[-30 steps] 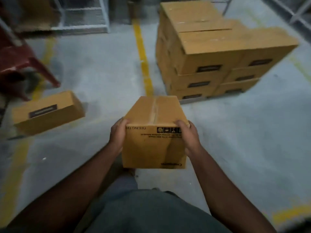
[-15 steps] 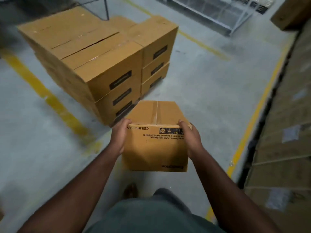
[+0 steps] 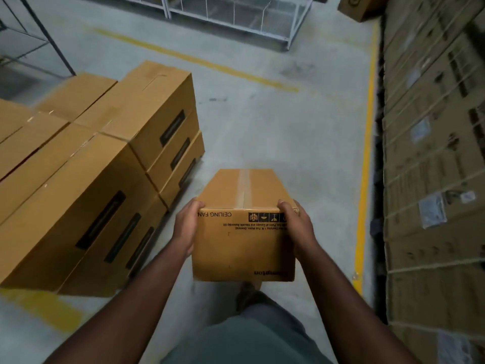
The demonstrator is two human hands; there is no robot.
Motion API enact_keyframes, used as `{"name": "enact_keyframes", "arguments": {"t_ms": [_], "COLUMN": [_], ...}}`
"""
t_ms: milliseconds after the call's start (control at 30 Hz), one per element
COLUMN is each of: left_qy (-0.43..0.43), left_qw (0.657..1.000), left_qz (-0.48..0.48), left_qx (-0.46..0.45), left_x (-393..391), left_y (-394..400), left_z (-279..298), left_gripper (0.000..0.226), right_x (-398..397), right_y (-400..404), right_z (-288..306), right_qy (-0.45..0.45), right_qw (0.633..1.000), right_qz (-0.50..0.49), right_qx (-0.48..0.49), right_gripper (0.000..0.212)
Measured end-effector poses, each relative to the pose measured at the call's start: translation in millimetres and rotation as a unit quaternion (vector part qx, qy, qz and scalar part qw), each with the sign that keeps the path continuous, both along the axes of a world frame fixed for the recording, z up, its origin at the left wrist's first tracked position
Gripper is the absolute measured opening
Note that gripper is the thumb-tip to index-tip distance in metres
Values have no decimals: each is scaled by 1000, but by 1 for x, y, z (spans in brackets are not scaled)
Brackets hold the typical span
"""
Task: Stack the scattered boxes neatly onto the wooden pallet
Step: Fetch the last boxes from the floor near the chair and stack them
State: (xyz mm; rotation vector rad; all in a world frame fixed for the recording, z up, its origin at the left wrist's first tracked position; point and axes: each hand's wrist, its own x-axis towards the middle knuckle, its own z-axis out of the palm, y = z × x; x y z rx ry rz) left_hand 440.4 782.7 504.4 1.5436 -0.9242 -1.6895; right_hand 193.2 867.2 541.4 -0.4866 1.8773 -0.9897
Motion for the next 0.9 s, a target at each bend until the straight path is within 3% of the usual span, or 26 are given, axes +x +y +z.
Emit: {"name": "enact_keyframes", "arguments": {"t_ms": [100, 267, 333, 433, 567, 633, 900], "left_qy": [9, 11, 18, 23, 30, 36, 43], "left_qw": [1000, 999, 999, 999, 999, 999, 999], "left_qz": [4, 35, 41, 36, 20, 5, -2], "left_qx": [1, 19, 18, 18, 3, -6, -5], "left_x": [-43, -92, -108, -128, -156, -170, -216], "left_y": [-82, -211, -268, -362, -496, -559, -785], "left_z": [8, 15, 12, 0, -8, -3, 37], "left_gripper": [28, 59, 57, 58, 35, 30, 32], "right_x": [-45, -97, -111, -128, -153, -162, -202], "right_y": [-83, -226, -283, -375, -500, -555, -773], "right_z": [12, 26, 22, 15, 12, 22, 65], "right_qy": [-5, 22, 48, 63, 85, 96, 140], "right_qw": [1000, 1000, 999, 998, 996, 995, 988], "right_qz": [6, 5, 4, 0, -15, -29, -62], "right_qx": [1, -8, -13, -6, 2, 0, -30], "right_gripper": [79, 73, 63, 71, 76, 68, 57]}}
